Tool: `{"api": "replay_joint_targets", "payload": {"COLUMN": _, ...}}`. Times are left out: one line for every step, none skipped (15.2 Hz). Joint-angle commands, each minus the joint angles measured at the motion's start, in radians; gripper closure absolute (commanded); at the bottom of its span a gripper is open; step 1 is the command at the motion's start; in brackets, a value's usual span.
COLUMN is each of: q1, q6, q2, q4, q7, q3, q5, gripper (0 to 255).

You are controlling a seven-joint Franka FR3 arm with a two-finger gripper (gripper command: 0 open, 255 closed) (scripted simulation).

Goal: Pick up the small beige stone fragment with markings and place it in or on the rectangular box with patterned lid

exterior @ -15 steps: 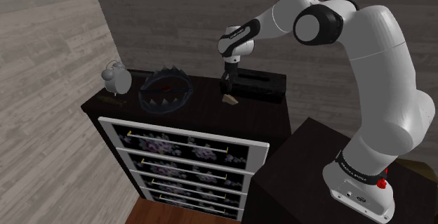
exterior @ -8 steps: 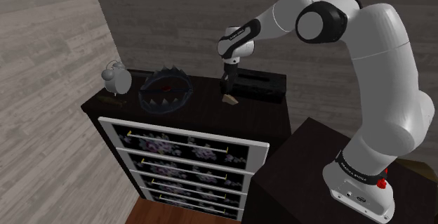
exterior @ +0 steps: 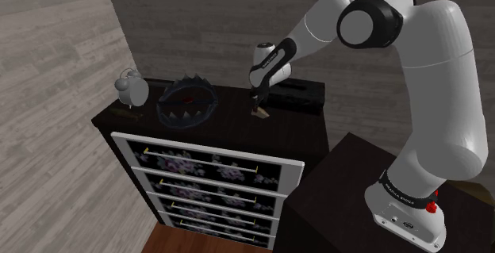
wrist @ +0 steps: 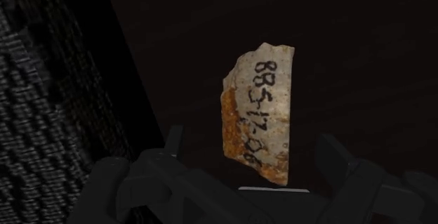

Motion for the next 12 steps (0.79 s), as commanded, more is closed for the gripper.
{"api": "replay_joint_targets", "payload": {"q1": 0.0, "q6": 0.003, "q2": 0.041, "q4": 0.002, "q7": 0.001, "q3": 0.007, "q5": 0.004, "gripper": 0}}
{"api": "replay_joint_targets", "payload": {"q1": -0.002, "q6": 0.011, "q2": 0.052, "q4": 0.005, "q7": 0.0, "q3": 0.009, "q5": 0.005, "gripper": 0}}
{"api": "replay_joint_targets", "payload": {"q1": -0.003, "q6": 0.016, "q2": 0.059, "q4": 0.007, "q7": -0.001, "q3": 0.01, "q5": 0.006, "gripper": 0}}
{"api": "replay_joint_targets", "payload": {"q1": -0.004, "q6": 0.016, "q2": 0.059, "q4": 0.007, "q7": 0.0, "q3": 0.01, "q5": 0.006, "gripper": 0}}
{"api": "replay_joint_targets", "payload": {"q1": -0.004, "q6": 0.016, "q2": 0.058, "q4": 0.007, "q7": 0.0, "q3": 0.011, "q5": 0.005, "gripper": 0}}
{"api": "replay_joint_targets", "payload": {"q1": -0.004, "q6": 0.016, "q2": 0.058, "q4": 0.007, "q7": 0.0, "q3": 0.011, "q5": 0.005, "gripper": 0}}
{"api": "replay_joint_targets", "payload": {"q1": -0.005, "q6": 0.016, "q2": 0.058, "q4": 0.007, "q7": 0.0, "q3": 0.011, "q5": 0.005, "gripper": 0}}
{"api": "replay_joint_targets", "payload": {"q1": -0.005, "q6": 0.016, "q2": 0.058, "q4": 0.007, "q7": 0.0, "q3": 0.012, "q5": 0.004, "gripper": 0}}
{"api": "replay_joint_targets", "payload": {"q1": -0.005, "q6": 0.016, "q2": 0.058, "q4": 0.007, "q7": 0.001, "q3": 0.012, "q5": 0.004, "gripper": 0}}
{"api": "replay_joint_targets", "payload": {"q1": -0.006, "q6": 0.016, "q2": 0.058, "q4": 0.007, "q7": 0.001, "q3": 0.012, "q5": 0.004, "gripper": 0}}
{"api": "replay_joint_targets", "payload": {"q1": -0.007, "q6": 0.021, "q2": 0.062, "q4": 0.005, "q7": -0.001, "q3": 0.013, "q5": 0.004, "gripper": 255}}
{"api": "replay_joint_targets", "payload": {"q1": -0.005, "q6": 0.017, "q2": 0.063, "q4": 0.01, "q7": 0.002, "q3": 0.013, "q5": 0.004, "gripper": 255}}
